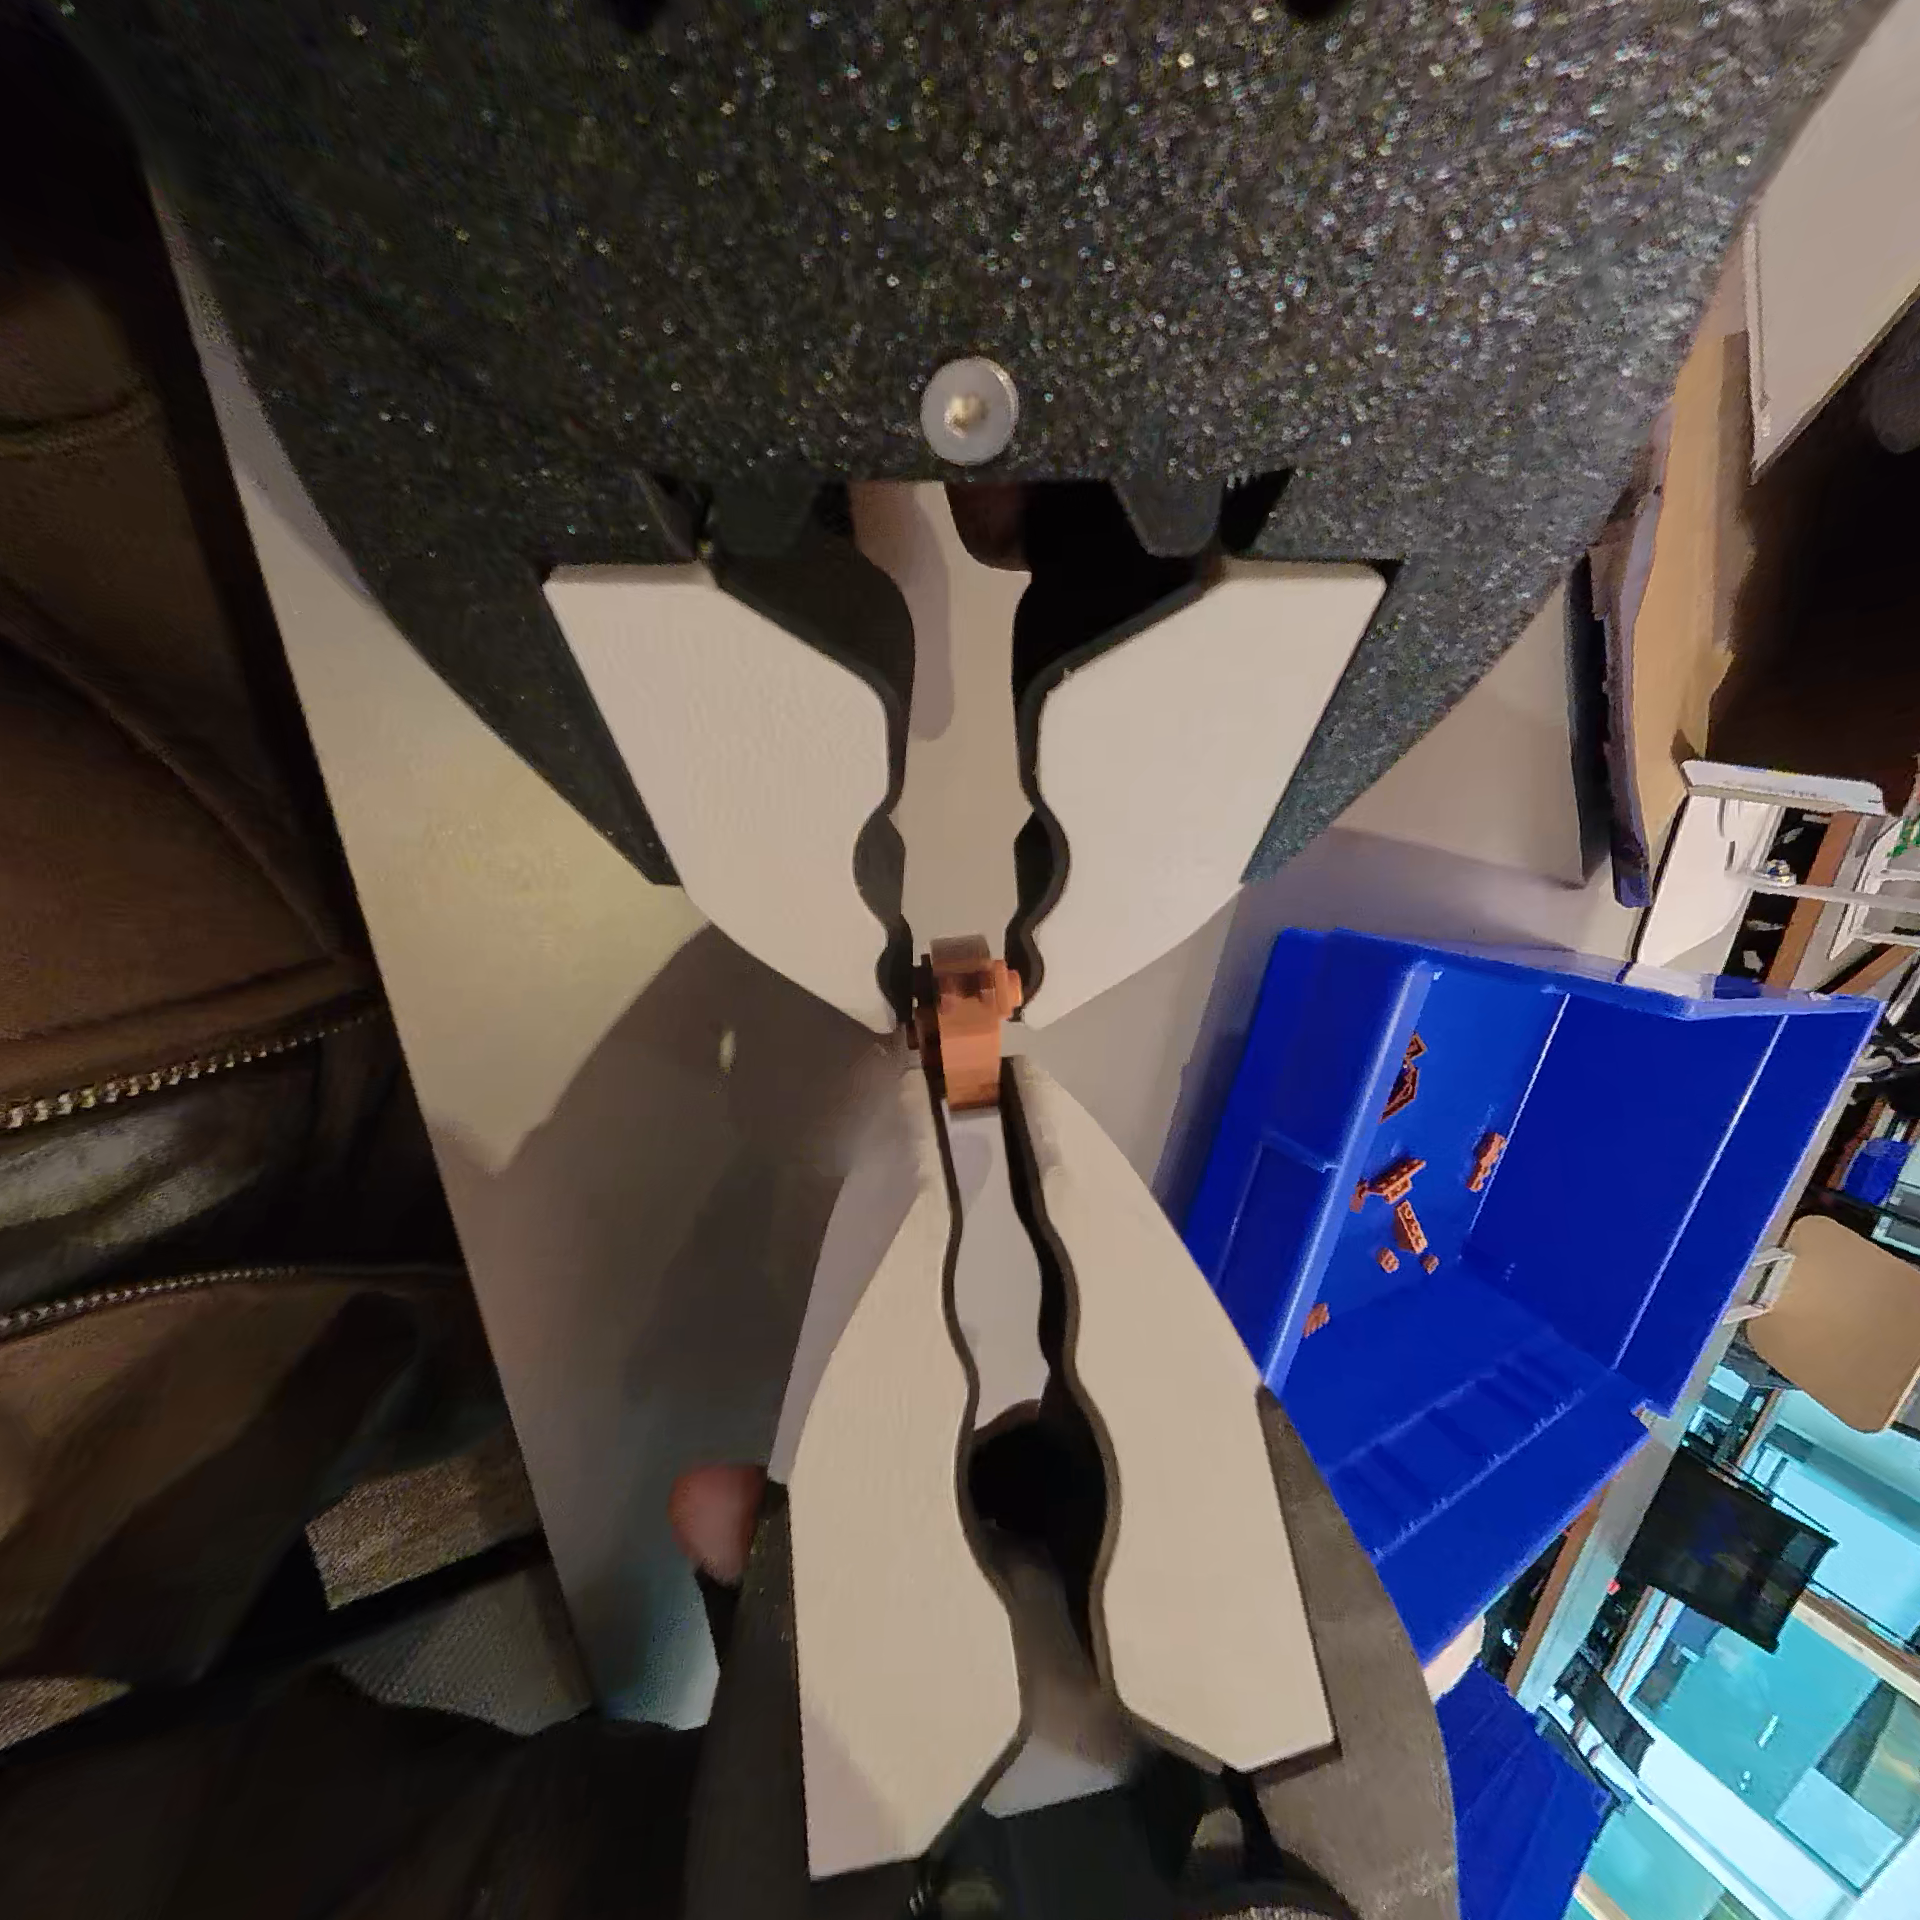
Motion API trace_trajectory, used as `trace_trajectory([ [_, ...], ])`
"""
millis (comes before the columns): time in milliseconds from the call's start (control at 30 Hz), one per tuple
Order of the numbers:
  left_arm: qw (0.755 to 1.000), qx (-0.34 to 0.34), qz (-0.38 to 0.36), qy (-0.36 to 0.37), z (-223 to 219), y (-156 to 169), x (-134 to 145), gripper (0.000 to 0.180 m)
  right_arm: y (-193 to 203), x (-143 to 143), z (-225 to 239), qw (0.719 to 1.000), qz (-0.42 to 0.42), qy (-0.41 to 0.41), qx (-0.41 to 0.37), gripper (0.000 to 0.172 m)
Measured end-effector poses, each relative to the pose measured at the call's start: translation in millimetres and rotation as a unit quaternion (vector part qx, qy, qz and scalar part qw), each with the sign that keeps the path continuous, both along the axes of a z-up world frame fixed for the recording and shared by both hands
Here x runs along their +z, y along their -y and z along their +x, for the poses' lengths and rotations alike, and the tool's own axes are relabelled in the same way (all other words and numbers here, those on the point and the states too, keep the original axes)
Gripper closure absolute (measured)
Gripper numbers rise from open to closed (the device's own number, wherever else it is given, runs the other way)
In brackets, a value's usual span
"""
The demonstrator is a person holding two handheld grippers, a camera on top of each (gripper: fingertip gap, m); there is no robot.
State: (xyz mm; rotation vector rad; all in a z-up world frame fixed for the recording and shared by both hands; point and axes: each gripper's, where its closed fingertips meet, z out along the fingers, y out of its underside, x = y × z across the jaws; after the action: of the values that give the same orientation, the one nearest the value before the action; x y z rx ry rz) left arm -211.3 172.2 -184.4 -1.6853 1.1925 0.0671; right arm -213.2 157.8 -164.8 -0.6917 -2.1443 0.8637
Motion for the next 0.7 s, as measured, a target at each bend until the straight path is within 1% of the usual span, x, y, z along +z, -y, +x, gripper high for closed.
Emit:
trace_trajectory([
  [100,1.000,0.010,-0.002,0.002,-2.2,-2.2,-0.4,0.164,-2.2,0.0,-1.9,1.000,0.002,-0.012,-0.008,0.163],
  [300,0.998,0.032,-0.011,0.049,-6.6,-6.0,7.1,0.164,-5.5,9.8,-7.7,0.997,-0.011,-0.074,-0.036,0.162],
  [433,0.996,0.050,-0.016,0.077,-8.9,-10.0,10.9,0.164,-10.3,14.2,-9.5,0.990,-0.020,-0.117,-0.074,0.161],
  [667,0.988,0.085,-0.008,0.129,-18.9,-16.6,22.8,0.165,-17.6,27.4,-18.7,0.973,0.023,-0.187,-0.135,0.160],
  [700,0.987,0.091,-0.008,0.133,-20.4,-17.5,23.7,0.165,-19.3,29.4,-19.4,0.969,0.031,-0.196,-0.145,0.164],
])
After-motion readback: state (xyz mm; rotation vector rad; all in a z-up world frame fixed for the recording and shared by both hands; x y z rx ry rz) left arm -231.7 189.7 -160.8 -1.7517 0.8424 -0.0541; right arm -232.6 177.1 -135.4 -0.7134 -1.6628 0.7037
